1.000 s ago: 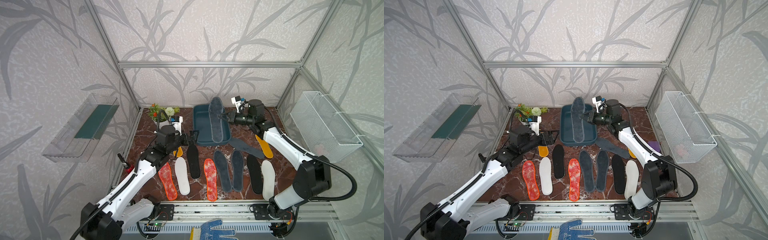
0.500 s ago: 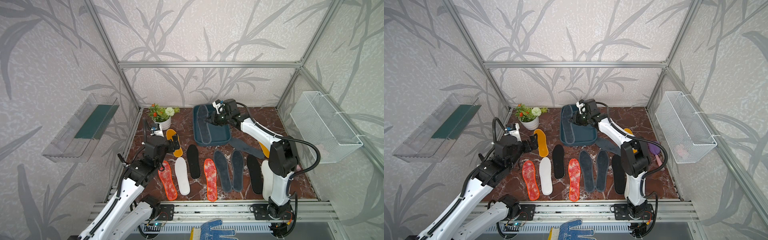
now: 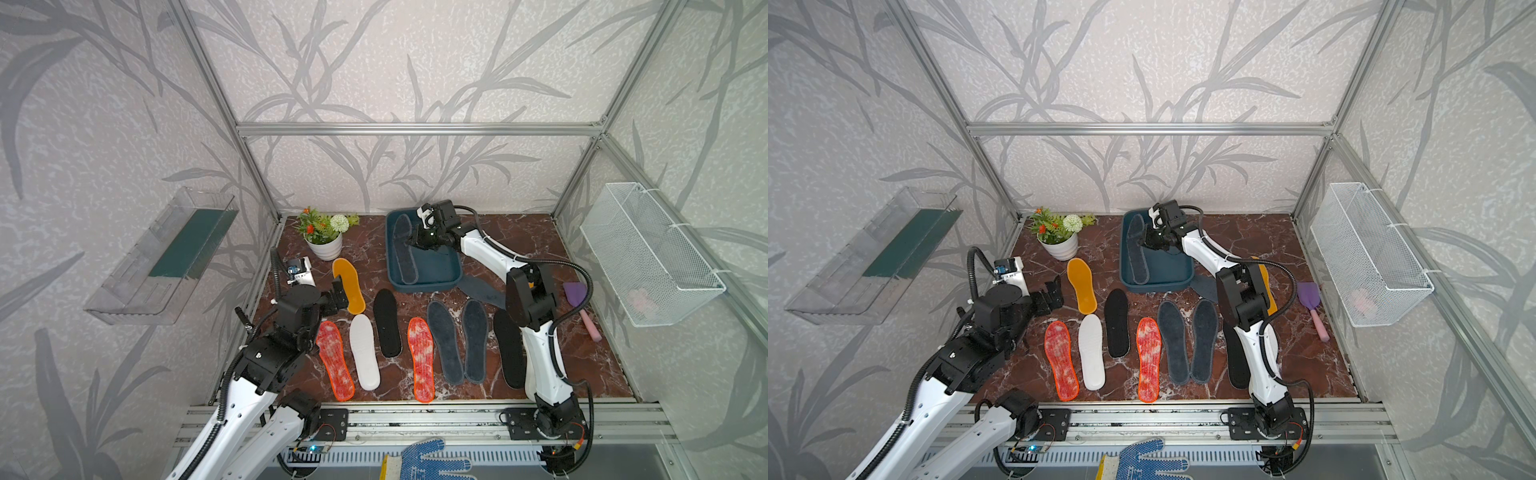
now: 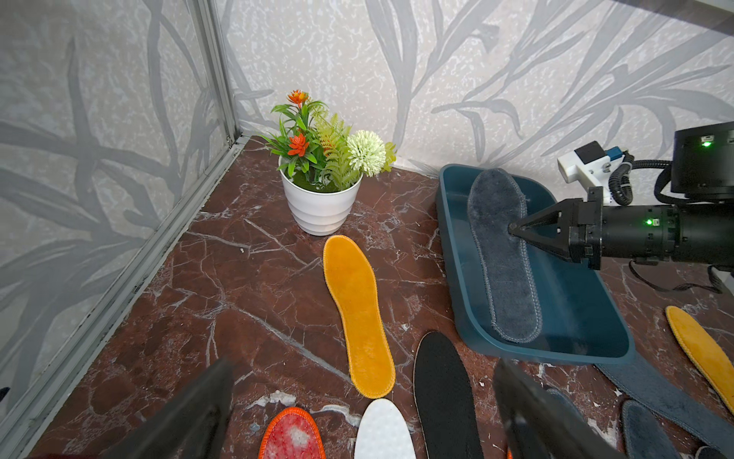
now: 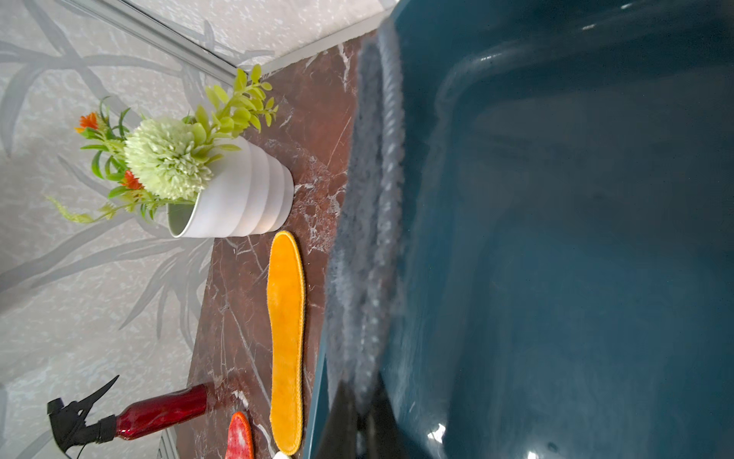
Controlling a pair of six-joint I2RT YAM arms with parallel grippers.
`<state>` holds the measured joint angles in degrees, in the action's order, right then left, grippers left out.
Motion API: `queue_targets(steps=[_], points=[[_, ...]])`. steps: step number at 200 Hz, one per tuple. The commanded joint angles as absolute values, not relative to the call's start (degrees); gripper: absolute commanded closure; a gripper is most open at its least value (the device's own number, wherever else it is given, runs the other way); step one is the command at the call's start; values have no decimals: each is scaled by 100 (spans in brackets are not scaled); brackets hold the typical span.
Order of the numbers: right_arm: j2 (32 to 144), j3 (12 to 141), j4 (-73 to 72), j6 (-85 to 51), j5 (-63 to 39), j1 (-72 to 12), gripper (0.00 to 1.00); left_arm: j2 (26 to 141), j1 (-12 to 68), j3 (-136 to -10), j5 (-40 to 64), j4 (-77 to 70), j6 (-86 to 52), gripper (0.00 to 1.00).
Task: Put the insoles into the storage box
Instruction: Place the insole in the storage box.
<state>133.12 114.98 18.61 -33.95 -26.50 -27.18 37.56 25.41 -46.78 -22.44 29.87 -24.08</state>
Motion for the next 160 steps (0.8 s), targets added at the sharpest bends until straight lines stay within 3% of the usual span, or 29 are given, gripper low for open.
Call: queue_targets(steps=[1, 68, 101, 160], points=[[13672, 12050, 2145, -3290, -2507, -2703, 100, 3696, 2517, -4630, -2394, 3170, -2456, 1], [15214, 14308, 3580, -2902, -2291, -2742, 100, 3741, 2515, -4624, -2349, 3129, -2502, 1], [15454, 14686, 3874, -2850, -2063, -2751, 100, 3769, 2514, -4652, -2313, 3152, -2515, 1], [15166, 14702, 4306, -2345, -1386, -2882, 47, 3861, 2514, -4666, -2134, 3094, -2466, 1]])
